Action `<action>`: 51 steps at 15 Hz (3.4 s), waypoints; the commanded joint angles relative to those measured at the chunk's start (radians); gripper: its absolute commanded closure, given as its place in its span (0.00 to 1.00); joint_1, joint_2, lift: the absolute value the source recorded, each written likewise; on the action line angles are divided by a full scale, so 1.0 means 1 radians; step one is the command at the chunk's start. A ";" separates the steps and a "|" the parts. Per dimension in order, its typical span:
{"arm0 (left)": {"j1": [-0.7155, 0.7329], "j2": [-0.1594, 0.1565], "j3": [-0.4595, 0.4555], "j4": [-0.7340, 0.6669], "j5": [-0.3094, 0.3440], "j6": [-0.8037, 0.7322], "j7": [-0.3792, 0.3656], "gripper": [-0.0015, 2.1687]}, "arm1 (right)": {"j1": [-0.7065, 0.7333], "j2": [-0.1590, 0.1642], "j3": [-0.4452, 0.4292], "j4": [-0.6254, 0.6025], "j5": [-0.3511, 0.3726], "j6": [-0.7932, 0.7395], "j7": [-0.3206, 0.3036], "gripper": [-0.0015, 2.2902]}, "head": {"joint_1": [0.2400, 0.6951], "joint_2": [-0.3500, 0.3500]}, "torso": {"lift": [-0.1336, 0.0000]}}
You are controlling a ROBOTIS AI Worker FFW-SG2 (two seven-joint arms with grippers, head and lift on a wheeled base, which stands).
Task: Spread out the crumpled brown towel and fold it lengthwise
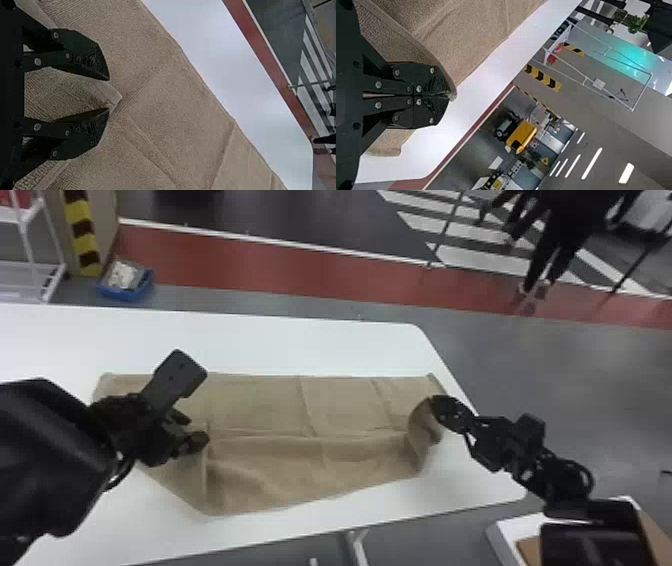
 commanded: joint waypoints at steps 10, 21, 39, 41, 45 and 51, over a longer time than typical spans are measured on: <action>-0.003 -0.001 0.009 -0.033 0.004 0.037 0.005 0.57 | 0.000 -0.003 -0.006 0.000 -0.003 -0.003 0.000 0.51 | 1.00 0.00 | 0.10; 0.092 0.140 0.282 -0.232 0.162 0.160 -0.058 0.57 | -0.024 -0.012 -0.030 0.002 0.004 0.037 0.000 0.51 | 1.00 0.03 | 0.10; 0.170 0.184 0.388 -0.301 0.190 0.203 -0.123 0.48 | 0.014 -0.003 -0.060 -0.034 -0.020 0.040 0.000 0.51 | 1.00 0.09 | 0.10; 0.176 0.183 0.391 -0.315 0.194 0.203 -0.123 0.39 | 0.016 -0.005 -0.067 -0.034 -0.020 0.037 0.000 0.51 | 1.00 0.09 | 0.10; 0.181 0.169 0.390 -0.338 0.205 0.209 -0.113 0.46 | 0.014 -0.005 -0.061 -0.032 -0.025 0.037 0.000 0.51 | 1.00 0.06 | 0.10; 0.181 0.166 0.377 -0.307 0.199 0.200 -0.113 0.21 | 0.011 -0.008 -0.060 -0.032 -0.025 0.037 0.000 0.51 | 1.00 0.05 | 0.10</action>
